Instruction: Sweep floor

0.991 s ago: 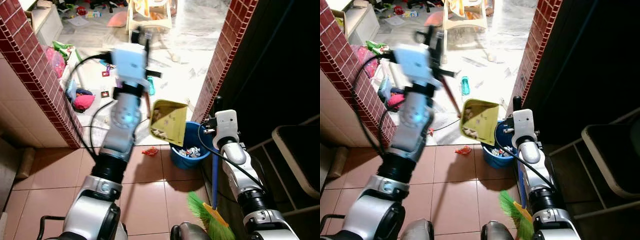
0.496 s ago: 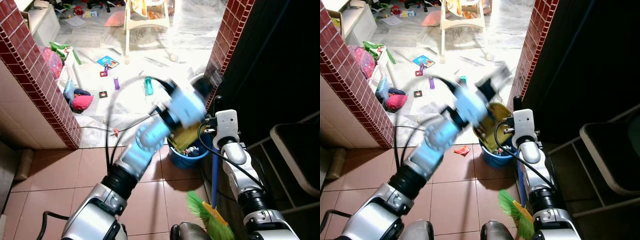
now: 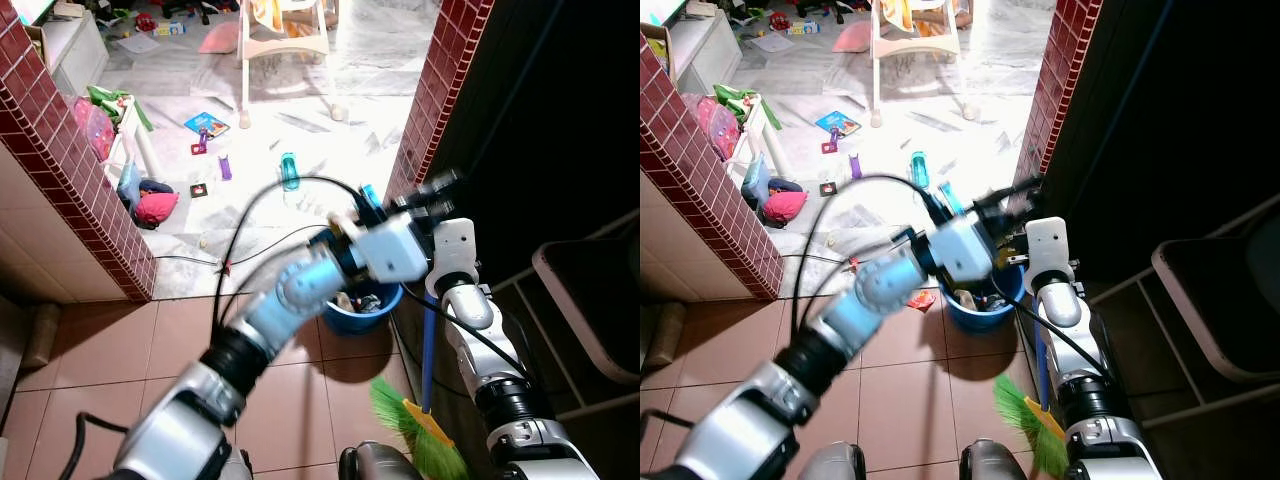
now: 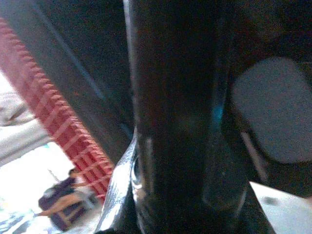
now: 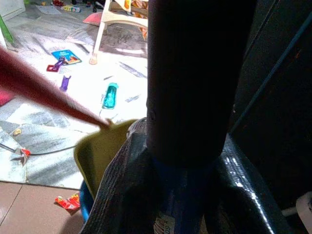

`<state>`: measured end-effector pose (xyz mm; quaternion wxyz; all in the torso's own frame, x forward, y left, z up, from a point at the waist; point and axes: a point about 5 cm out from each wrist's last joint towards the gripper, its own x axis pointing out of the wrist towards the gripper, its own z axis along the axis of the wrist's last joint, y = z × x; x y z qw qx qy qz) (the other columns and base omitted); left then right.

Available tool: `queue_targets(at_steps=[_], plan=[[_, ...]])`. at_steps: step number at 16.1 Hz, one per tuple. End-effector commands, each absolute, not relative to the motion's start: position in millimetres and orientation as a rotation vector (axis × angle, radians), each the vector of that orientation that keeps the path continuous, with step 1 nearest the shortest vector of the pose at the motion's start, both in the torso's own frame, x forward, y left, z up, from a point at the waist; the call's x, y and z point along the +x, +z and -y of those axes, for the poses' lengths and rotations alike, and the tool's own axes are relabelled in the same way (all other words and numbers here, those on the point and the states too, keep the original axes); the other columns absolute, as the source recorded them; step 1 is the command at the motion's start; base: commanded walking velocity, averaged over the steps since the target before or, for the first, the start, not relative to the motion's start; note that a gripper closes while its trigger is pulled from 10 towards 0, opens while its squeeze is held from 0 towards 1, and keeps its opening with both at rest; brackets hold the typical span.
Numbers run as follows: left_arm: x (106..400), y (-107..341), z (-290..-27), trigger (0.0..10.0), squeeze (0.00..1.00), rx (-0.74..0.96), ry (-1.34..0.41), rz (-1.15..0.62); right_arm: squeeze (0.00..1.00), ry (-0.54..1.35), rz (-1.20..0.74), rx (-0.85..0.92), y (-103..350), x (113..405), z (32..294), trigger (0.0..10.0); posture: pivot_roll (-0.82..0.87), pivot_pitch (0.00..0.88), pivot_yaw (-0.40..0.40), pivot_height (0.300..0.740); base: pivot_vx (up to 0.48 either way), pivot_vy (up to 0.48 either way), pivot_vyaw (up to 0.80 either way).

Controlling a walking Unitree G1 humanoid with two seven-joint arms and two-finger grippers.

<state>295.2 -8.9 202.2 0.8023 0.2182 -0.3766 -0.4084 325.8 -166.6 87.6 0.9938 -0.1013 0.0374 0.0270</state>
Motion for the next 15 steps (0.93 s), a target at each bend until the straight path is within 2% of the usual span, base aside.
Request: queue_targets(at_steps=[1,3,7,10,12,14,15], plan=[[297.9,230.7,6.3,10.0,0.00,0.501,-0.823,0.937,0.00,0.054,-0.060,-0.228,91.8,329.3,168.4,10.0,-0.11,0.039,-0.025,0.740,0.000,0.000,0.00],[305.3,251.4,-4.6,10.0,0.00,0.452,-0.701,0.981,0.00,0.056,-0.054,-0.232,92.6,329.9,167.6,10.0,-0.11,0.039,-0.025,0.740,0.000,0.000,0.00],[320.9,292.2,-38.1,10.0,0.00,0.222,-0.432,0.970,0.00,0.059,-0.056,-0.235,91.4,330.1,166.7,10.0,-0.10,0.040,-0.029,0.740,0.000,0.000,0.00],[334.7,311.8,-89.3,10.0,0.00,0.141,-0.131,0.921,0.00,0.068,-0.060,-0.231,90.5,330.1,165.7,10.0,-0.09,0.042,-0.032,0.740,0.000,0.000,0.00],[337.9,309.6,-111.1,10.0,0.00,0.144,-0.024,0.875,0.00,0.077,-0.068,-0.220,89.3,330.3,165.3,10.0,-0.09,0.043,-0.032,0.740,0.000,0.000,0.00],[338.2,283.3,-145.8,10.0,0.00,0.172,0.109,0.728,0.00,0.111,-0.083,-0.198,87.6,330.7,163.0,10.0,-0.07,0.050,-0.036,0.740,0.000,0.000,0.00],[335.9,270.5,-155.2,10.0,0.00,0.177,0.141,0.661,0.00,0.128,-0.090,-0.192,86.4,330.4,161.5,10.0,-0.06,0.052,-0.036,0.740,0.000,0.000,0.00]])
